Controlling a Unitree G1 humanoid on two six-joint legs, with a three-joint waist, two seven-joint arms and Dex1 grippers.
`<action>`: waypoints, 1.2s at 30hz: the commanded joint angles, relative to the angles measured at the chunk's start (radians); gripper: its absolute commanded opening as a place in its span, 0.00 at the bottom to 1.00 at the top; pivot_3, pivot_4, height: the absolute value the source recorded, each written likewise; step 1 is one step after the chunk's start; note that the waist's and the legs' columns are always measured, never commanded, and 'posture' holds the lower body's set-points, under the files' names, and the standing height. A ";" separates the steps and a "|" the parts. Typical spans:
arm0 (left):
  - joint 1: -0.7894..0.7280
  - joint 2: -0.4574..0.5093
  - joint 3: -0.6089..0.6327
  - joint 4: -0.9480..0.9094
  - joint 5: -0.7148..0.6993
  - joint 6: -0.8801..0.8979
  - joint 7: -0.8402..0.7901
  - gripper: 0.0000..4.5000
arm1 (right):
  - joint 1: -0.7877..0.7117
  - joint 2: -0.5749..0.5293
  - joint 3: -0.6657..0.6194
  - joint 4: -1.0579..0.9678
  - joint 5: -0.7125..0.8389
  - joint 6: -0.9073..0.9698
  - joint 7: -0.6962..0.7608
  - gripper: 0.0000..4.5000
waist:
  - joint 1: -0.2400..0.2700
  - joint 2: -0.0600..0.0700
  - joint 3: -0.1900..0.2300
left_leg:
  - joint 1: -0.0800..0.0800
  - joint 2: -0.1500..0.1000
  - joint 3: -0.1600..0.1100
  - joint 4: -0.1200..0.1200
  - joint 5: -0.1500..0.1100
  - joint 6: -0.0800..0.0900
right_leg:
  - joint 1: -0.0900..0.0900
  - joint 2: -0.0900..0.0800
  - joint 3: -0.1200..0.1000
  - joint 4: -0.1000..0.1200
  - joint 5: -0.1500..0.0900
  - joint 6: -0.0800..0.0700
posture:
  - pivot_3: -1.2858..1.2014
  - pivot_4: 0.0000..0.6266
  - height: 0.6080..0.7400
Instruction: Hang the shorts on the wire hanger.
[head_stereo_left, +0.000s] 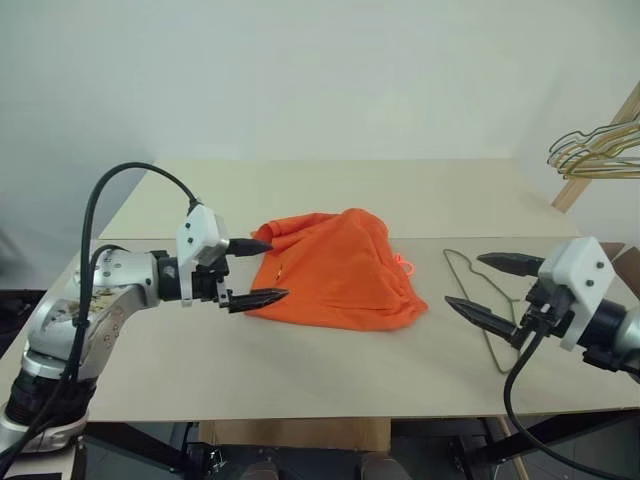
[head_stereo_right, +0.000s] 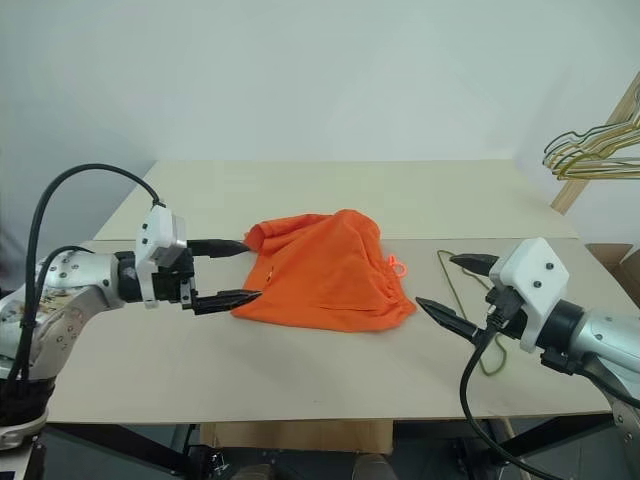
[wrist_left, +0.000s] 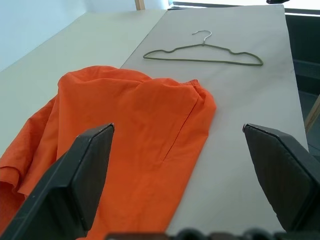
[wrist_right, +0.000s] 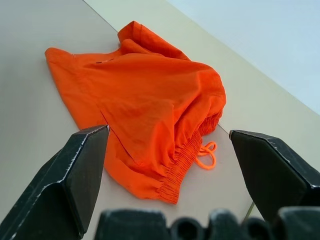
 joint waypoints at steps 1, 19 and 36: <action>-0.004 0.012 0.031 -0.021 -0.016 -0.012 -0.007 0.99 | -0.020 -0.010 -0.015 -0.006 0.007 -0.016 0.002 1.00 | 0.000 0.000 0.000 | 0.000 0.000 0.000 0.000 0.000 0.000 | 0.000 0.000 0.000 0.000 0.000 0.000 | 0.47 0.00 1.00; 0.003 0.028 0.049 -0.025 -0.024 -0.018 -0.026 0.99 | -0.055 -0.083 0.104 0.011 -0.133 -0.097 0.051 1.00 | 0.000 0.000 0.000 | 0.000 0.000 0.000 0.000 0.000 0.000 | 0.000 0.000 0.000 0.000 0.000 0.000 | 0.47 0.01 1.00; 0.002 -0.015 0.037 -0.029 -0.026 -0.058 -0.027 0.99 | -0.326 -0.103 0.747 0.403 -0.940 -0.647 0.005 1.00 | -0.006 0.000 0.000 | -0.001 0.000 0.000 0.000 0.000 0.000 | -0.002 -0.001 0.000 0.000 0.000 0.000 | 0.48 0.01 1.00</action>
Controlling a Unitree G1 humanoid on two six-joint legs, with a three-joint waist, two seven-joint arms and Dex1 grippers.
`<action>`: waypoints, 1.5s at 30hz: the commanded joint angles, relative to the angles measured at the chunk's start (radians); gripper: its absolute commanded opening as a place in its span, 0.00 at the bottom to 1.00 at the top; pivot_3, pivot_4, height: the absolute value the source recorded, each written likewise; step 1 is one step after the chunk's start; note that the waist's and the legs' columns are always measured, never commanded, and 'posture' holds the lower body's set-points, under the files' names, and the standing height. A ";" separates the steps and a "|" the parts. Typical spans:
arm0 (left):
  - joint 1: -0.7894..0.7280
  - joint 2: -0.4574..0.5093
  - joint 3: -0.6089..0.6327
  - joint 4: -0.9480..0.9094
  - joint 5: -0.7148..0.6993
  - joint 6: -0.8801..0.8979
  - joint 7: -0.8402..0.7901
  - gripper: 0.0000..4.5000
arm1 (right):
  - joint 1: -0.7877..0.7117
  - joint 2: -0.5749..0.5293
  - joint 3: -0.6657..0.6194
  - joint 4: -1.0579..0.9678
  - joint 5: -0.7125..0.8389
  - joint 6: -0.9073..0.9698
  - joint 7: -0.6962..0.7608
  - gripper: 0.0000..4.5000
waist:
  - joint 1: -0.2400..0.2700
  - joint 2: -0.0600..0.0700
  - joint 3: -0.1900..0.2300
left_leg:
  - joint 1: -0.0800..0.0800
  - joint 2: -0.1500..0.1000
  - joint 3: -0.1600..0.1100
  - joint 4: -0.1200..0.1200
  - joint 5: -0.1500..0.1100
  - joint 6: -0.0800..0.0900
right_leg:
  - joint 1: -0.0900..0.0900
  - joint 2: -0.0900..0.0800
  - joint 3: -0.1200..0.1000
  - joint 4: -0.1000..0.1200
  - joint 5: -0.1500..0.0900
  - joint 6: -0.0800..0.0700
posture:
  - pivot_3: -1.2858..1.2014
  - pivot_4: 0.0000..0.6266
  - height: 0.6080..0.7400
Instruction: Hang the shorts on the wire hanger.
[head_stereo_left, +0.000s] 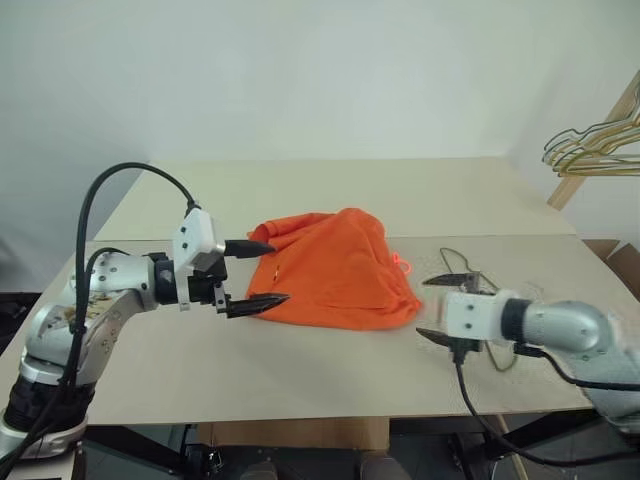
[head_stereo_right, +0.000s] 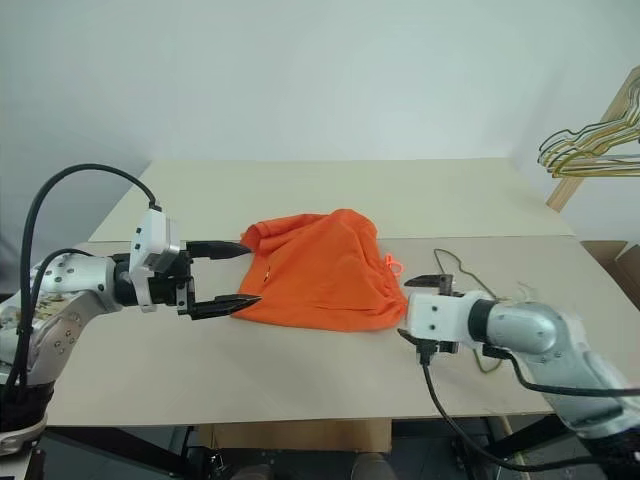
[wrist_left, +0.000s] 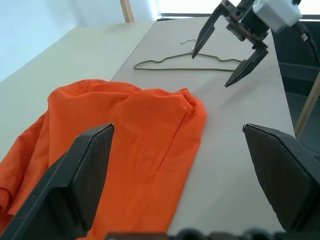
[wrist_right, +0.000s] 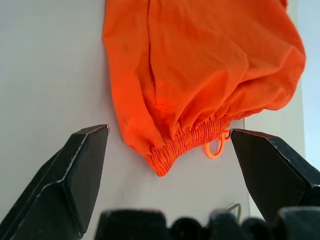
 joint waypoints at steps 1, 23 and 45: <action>-0.016 -0.002 0.025 -0.018 -0.018 -0.012 0.009 0.99 | -0.073 0.013 0.061 0.095 -0.152 -0.121 -0.041 1.00 | 0.001 0.000 0.000 | 0.000 0.000 0.000 0.000 0.000 0.000 | 0.000 0.000 0.000 0.000 0.000 0.000 | 0.48 0.01 1.00; 0.091 0.003 0.041 -0.067 0.000 -0.017 0.061 1.00 | -0.276 0.203 0.193 0.594 -0.407 -0.475 -0.240 0.07 | -0.001 0.000 0.000 | 0.006 0.000 -0.002 -0.001 0.001 -0.001 | 0.004 0.000 0.001 0.002 0.000 -0.001 | 0.50 0.03 1.00; -0.131 -0.057 -0.441 0.757 0.903 -0.861 0.223 0.96 | -0.148 0.225 0.059 0.295 -0.248 -0.327 -0.145 0.00 | 0.002 0.002 0.000 | 0.006 -0.002 -0.002 0.000 0.001 -0.001 | 0.004 0.000 0.000 0.003 0.000 -0.001 | 0.47 0.00 1.00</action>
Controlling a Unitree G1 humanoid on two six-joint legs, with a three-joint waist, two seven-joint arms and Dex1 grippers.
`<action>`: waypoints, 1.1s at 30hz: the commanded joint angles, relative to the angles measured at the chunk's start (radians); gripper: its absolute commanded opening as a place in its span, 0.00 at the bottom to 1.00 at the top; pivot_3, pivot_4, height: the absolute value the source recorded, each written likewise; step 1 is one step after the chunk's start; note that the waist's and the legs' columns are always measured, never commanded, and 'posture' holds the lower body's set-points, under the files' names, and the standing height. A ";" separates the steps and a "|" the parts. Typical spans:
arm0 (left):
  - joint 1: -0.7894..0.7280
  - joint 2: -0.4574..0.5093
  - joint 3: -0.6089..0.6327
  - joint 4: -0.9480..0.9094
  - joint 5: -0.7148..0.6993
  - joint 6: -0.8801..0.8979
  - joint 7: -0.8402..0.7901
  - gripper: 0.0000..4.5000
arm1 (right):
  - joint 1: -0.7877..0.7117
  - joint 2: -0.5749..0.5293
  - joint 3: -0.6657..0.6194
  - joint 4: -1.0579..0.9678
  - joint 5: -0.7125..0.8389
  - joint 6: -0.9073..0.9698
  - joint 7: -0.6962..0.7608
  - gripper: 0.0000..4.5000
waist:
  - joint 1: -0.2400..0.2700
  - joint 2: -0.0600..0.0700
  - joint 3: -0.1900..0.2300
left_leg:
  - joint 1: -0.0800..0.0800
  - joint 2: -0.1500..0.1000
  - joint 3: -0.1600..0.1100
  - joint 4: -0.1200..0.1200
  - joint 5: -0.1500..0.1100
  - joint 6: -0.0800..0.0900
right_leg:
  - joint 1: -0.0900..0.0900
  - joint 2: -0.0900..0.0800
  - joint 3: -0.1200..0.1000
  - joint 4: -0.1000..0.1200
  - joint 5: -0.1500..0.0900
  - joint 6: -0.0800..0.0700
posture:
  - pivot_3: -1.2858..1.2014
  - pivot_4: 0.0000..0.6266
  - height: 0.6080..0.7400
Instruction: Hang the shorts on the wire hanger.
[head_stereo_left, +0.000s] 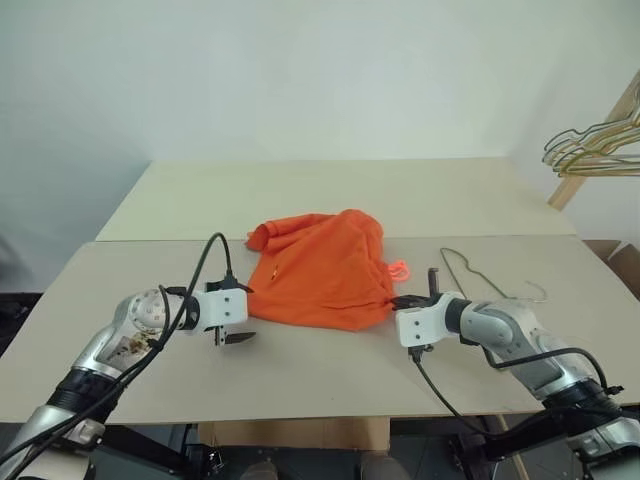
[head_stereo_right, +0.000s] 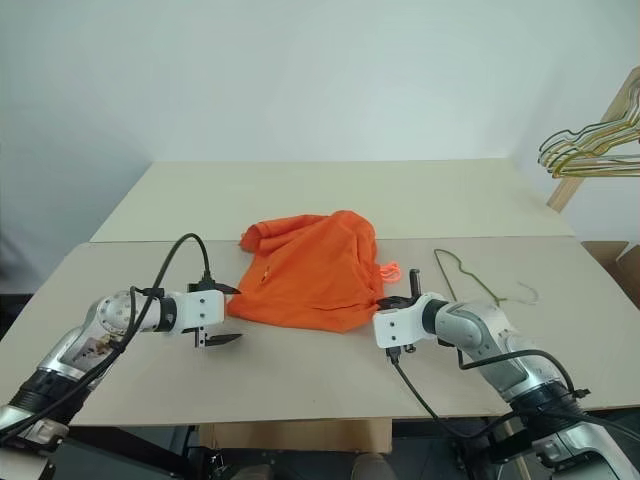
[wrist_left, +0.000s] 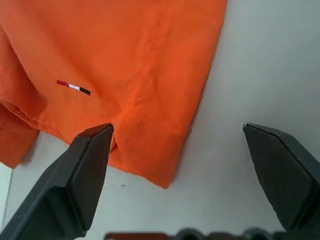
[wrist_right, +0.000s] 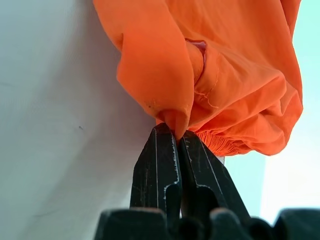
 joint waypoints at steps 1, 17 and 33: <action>-0.083 -0.055 -0.059 0.154 0.133 -0.075 0.098 0.91 | -0.002 0.003 -0.046 -0.064 0.029 0.019 0.003 0.00 | 0.002 0.002 -0.001 | 0.000 0.000 0.000 0.000 0.000 0.000 | 0.001 0.000 0.000 0.000 0.000 0.000 | 0.46 0.00 1.00; -0.237 -0.116 -0.032 0.358 0.142 -0.224 0.135 0.01 | 0.030 -0.009 -0.083 -0.115 0.064 0.064 0.025 0.00 | -0.025 0.003 -0.003 | -0.002 -0.001 -0.001 0.000 0.000 0.000 | -0.002 0.000 0.000 0.001 0.000 0.000 | 0.46 0.00 1.00; 0.126 0.309 0.085 -0.172 -0.414 -0.167 -0.562 0.01 | 0.232 -0.176 -0.134 -0.283 0.323 -0.004 0.268 0.00 | -0.069 0.004 -0.003 | -0.001 0.002 -0.002 0.001 0.000 0.001 | 0.000 0.000 -0.001 0.002 -0.001 0.001 | 0.46 0.01 1.00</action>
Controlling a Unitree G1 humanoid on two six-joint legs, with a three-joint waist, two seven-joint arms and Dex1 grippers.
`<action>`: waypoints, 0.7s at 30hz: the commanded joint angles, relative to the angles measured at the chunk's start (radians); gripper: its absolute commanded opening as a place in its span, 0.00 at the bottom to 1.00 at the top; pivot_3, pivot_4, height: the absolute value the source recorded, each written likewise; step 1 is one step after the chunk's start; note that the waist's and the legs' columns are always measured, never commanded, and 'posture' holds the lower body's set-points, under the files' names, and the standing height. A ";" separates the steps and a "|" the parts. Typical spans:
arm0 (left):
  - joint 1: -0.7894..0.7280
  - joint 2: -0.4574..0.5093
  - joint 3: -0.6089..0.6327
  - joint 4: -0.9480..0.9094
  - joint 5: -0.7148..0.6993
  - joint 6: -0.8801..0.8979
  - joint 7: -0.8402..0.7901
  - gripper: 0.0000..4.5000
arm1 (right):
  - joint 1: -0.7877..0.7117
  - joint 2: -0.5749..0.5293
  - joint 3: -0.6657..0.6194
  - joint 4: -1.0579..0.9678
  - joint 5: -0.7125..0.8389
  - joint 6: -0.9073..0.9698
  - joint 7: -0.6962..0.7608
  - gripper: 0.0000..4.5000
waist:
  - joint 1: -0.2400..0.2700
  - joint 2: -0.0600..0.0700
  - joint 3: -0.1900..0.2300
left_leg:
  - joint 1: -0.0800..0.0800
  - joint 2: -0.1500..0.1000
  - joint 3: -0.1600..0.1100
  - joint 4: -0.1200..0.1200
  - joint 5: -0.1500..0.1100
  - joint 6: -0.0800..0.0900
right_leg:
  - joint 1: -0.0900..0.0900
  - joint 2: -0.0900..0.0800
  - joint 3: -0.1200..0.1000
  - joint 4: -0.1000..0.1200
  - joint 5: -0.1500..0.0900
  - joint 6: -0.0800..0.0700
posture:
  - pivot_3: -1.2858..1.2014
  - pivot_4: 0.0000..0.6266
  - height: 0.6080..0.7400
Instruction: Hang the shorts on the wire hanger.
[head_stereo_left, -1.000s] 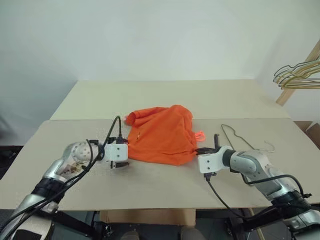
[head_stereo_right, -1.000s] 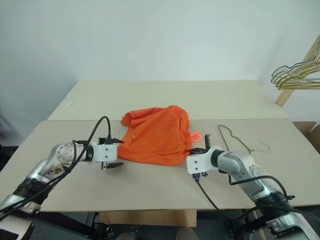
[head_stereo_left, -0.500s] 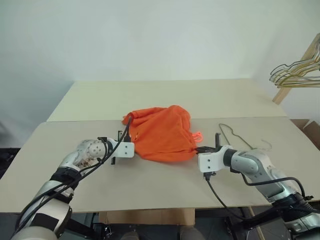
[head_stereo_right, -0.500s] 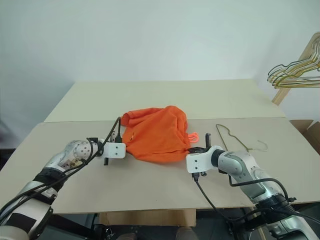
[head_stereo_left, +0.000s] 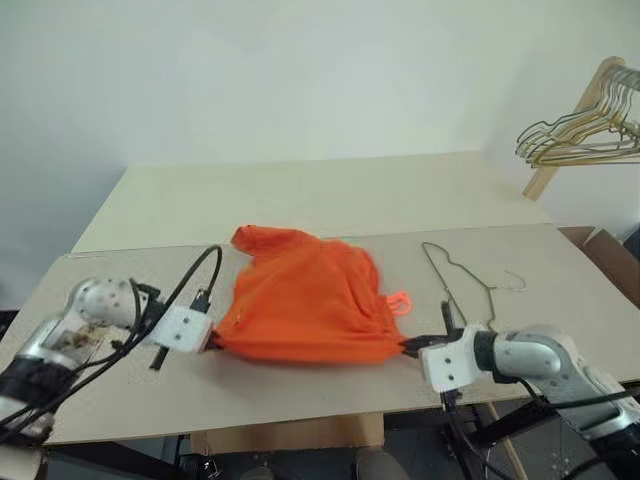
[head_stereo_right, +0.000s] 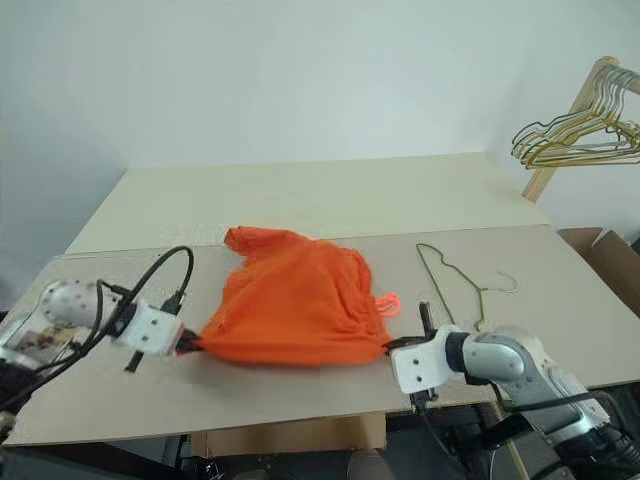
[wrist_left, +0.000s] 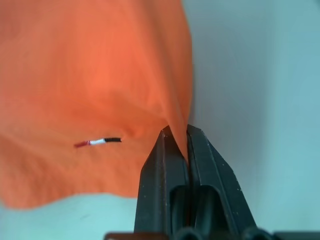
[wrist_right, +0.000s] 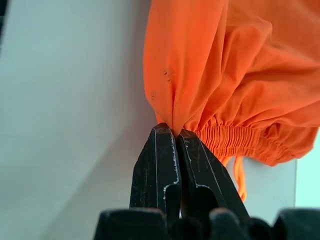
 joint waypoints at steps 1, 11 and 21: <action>0.001 0.007 0.060 -0.052 -0.025 0.038 0.013 0.01 | -0.039 0.009 -0.039 -0.008 0.030 0.005 -0.004 0.00 | 0.004 0.000 0.000 | 0.000 0.000 0.000 0.000 0.000 0.000 | 0.000 0.000 0.000 0.000 0.000 0.000 | 0.46 0.00 1.00; -0.825 -0.438 0.053 0.743 0.376 0.077 0.806 0.01 | -0.784 0.451 -0.144 0.613 -0.181 0.286 -0.757 0.00 | 0.016 -0.004 0.001 | -0.003 -0.004 -0.006 0.001 0.004 -0.004 | -0.003 -0.001 -0.005 0.000 0.001 -0.001 | 0.47 0.00 1.00; -1.317 -0.542 0.037 1.158 0.585 0.090 1.631 0.01 | -1.058 0.477 -0.171 1.024 -0.189 -0.063 -1.183 0.00 | -0.047 -0.005 -0.001 | -0.037 -0.018 -0.005 -0.003 0.012 -0.017 | -0.054 -0.023 -0.009 0.029 -0.001 0.003 | 0.46 0.00 1.00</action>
